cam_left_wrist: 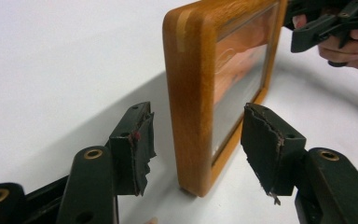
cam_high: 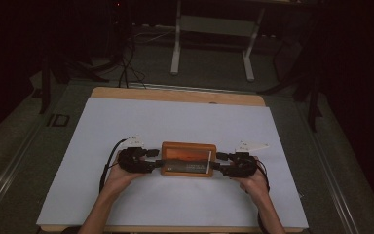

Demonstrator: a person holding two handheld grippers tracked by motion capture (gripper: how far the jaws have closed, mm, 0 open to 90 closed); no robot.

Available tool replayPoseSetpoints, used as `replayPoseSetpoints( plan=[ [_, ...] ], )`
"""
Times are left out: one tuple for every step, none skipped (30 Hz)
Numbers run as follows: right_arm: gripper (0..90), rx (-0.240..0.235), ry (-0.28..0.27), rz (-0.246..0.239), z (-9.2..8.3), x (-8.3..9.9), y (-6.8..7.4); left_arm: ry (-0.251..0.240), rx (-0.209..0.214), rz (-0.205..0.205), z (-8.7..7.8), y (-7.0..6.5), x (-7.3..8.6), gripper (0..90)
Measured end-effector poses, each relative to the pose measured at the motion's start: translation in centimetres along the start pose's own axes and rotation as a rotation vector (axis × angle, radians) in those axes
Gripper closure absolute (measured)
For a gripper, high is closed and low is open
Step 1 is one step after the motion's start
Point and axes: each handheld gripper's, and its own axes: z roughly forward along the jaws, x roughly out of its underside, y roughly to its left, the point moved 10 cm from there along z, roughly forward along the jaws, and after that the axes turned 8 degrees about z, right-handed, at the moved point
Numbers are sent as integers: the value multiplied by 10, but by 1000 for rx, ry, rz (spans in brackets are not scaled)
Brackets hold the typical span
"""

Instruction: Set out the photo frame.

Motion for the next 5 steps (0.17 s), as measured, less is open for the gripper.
replayPoseSetpoints(
  plan=[
    [455, 0, -1, -3, -3, 0, -1, -1, 1, 0, -1, 0, 0, 435],
    [455, 1, -2, -3, -5, 0, -1, 1, 13, 1, -4, -1, 0, 433],
    [460, 2, -5, 0, -8, 0, -3, 4, 21, 6, -5, -2, 0, 430],
    [465, 2, -10, 2, -10, 0, -4, 9, 24, 17, -8, -3, 1, 430],
    [466, 5, -13, 4, -13, 1, -7, 10, 22, 21, -11, -3, 1, 429]
  ],
)
